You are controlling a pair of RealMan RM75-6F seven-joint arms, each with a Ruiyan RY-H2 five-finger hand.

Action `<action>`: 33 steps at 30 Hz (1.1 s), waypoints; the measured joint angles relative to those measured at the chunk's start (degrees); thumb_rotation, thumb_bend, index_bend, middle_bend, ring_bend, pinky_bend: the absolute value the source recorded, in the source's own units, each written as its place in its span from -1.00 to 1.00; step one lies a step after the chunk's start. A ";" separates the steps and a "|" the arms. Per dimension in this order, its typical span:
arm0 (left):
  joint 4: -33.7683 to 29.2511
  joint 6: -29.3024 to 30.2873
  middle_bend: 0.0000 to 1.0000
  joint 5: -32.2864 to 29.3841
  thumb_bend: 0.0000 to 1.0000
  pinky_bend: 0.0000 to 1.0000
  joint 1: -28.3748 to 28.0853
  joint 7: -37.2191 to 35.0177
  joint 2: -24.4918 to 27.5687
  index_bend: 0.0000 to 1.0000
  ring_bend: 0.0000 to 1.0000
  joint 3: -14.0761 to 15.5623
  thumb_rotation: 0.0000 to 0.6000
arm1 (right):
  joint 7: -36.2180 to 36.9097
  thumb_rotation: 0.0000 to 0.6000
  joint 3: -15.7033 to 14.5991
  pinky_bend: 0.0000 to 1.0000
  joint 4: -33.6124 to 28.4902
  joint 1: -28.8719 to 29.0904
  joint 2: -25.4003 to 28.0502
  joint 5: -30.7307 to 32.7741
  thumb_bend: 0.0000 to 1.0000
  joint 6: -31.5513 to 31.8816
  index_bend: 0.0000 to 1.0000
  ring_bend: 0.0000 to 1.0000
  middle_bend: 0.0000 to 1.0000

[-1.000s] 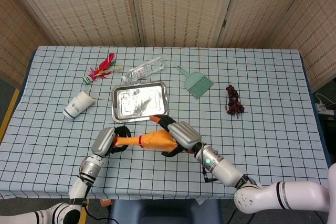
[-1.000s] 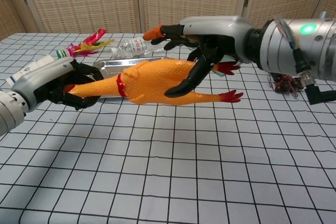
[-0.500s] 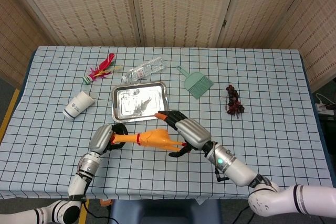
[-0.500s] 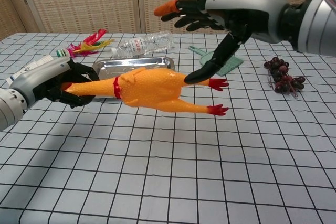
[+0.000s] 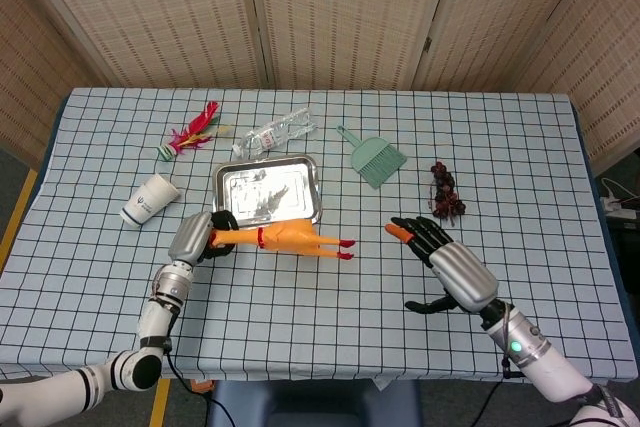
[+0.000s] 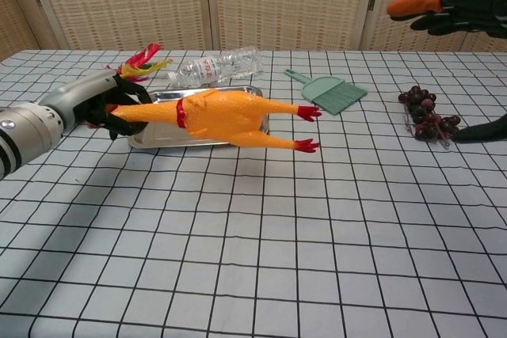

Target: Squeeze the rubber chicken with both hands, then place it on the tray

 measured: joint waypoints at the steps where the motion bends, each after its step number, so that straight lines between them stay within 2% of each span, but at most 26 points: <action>1: 1.61 -0.97 0.35 -0.96 0.59 0.26 -0.89 0.02 -0.52 0.72 0.16 -0.72 1.00 | 0.25 1.00 -0.39 -1.00 0.44 -0.43 0.35 -0.46 -0.88 0.33 -1.00 -1.00 -1.00; 7: 9.46 -6.68 0.35 -6.18 0.59 0.26 -5.75 -0.89 -3.07 0.72 0.16 -4.73 1.00 | 1.98 1.00 -1.10 -1.00 2.92 -1.64 0.72 -0.61 -0.88 0.76 -1.00 -1.00 -1.00; 11: 14.44 -9.91 0.35 -8.84 0.59 0.26 -8.47 -1.36 -4.45 0.72 0.16 -6.41 1.00 | 4.26 1.00 -1.18 -1.00 4.19 -1.51 0.68 -0.06 -0.88 -0.57 -1.00 -1.00 -1.00; 21: 29.56 -14.46 0.34 -9.90 0.58 0.26 -13.84 -3.17 -9.08 0.72 0.16 -7.57 1.00 | 7.85 1.00 -1.48 -1.00 7.86 -1.84 0.05 -1.25 -0.88 -0.69 -1.00 -1.00 -1.00; 24: 33.64 -15.33 0.31 -9.00 0.50 0.24 -14.83 -4.41 -10.54 0.69 0.14 -7.33 1.00 | 8.49 1.00 -1.58 -1.00 8.33 -2.02 0.09 -1.63 -0.88 -0.46 -1.00 -1.00 -1.00; 26: 36.03 -15.55 0.24 -8.04 0.37 0.17 -15.27 -5.26 -11.53 0.55 0.08 -6.97 1.00 | 8.84 1.00 -1.59 -1.00 8.39 -2.15 0.17 -1.72 -0.88 -0.25 -1.00 -1.00 -1.00; 28: 37.78 -15.70 0.10 -6.79 0.29 0.05 -15.53 -6.59 -12.32 0.30 -0.03 -6.49 1.00 | 8.96 1.00 -1.54 -1.00 8.52 -2.35 0.16 -1.89 -0.88 0.16 -1.00 -1.00 -1.00; 32: 39.22 -15.96 -0.41 -4.00 0.19 -0.26 -15.63 -9.29 -13.02 -0.58 -0.45 -5.34 1.00 | 9.07 1.00 -1.36 -1.00 8.50 -2.56 0.12 -2.02 -0.88 0.50 -1.00 -1.00 -1.00; 33: 39.47 -15.67 -0.52 -3.26 0.17 -0.30 -15.62 -9.71 -13.14 -0.71 -0.54 -5.05 1.00 | 9.03 1.00 -1.34 -1.00 8.44 -2.63 0.15 -2.07 -0.88 0.60 -1.00 -1.00 -1.00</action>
